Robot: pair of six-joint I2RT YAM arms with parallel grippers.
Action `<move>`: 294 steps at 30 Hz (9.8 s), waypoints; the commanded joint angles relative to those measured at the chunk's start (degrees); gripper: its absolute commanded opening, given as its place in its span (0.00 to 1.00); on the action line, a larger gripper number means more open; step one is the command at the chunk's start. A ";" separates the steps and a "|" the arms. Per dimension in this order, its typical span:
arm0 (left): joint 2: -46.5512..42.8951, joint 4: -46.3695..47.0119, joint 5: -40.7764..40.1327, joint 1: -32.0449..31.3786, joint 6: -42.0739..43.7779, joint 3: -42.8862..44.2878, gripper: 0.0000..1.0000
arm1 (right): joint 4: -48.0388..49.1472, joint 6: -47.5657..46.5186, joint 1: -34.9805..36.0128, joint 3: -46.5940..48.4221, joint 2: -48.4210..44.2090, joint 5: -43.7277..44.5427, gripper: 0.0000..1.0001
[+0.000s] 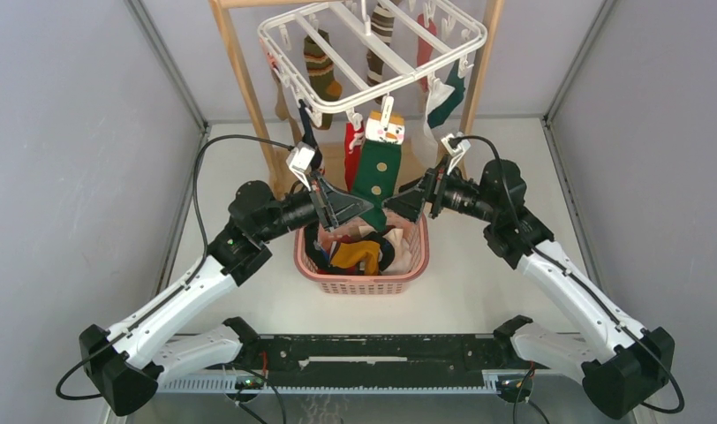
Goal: Remove the socks clipped to the hanger
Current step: Remove the sock from the hanger, then place the sock in the bin.
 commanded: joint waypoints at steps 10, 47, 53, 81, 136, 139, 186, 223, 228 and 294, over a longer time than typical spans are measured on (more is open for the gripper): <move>0.97 4.53 1.99 0.89 0.41 -1.33 0.00 | -10.60 2.98 -3.96 -7.86 -9.39 2.98 1.00; 9.32 25.62 16.91 6.34 -18.05 -4.25 0.00 | -4.04 0.66 -10.27 -0.16 -20.44 5.45 0.99; 10.26 31.88 18.51 6.87 -22.83 -5.86 0.00 | 1.45 2.32 -10.23 2.12 -15.90 4.34 0.93; 19.71 64.88 22.58 10.86 -48.44 -10.77 0.00 | 31.68 8.56 -15.06 13.61 11.57 -4.04 0.80; 19.16 70.73 22.61 11.23 -55.81 -14.35 0.00 | 58.55 25.63 -12.59 26.02 35.46 -14.54 0.77; 19.20 70.76 22.81 11.14 -55.76 -14.40 0.00 | 59.25 26.20 -12.58 26.53 35.99 -14.50 0.75; 20.58 70.91 23.01 11.17 -55.62 -14.40 0.00 | 62.99 30.04 -14.42 26.08 34.97 -16.43 0.29; 15.30 70.62 22.76 11.11 -55.34 -21.16 0.00 | 52.37 24.94 -13.65 25.28 31.86 -14.89 0.25; 15.69 70.63 22.59 11.11 -55.04 -21.24 0.00 | 47.86 21.90 -13.57 24.17 30.04 -14.59 0.38; 2.30 -33.08 -24.07 4.69 12.89 -1.31 1.00 | -14.89 -13.68 -14.40 -2.29 -10.40 3.89 1.00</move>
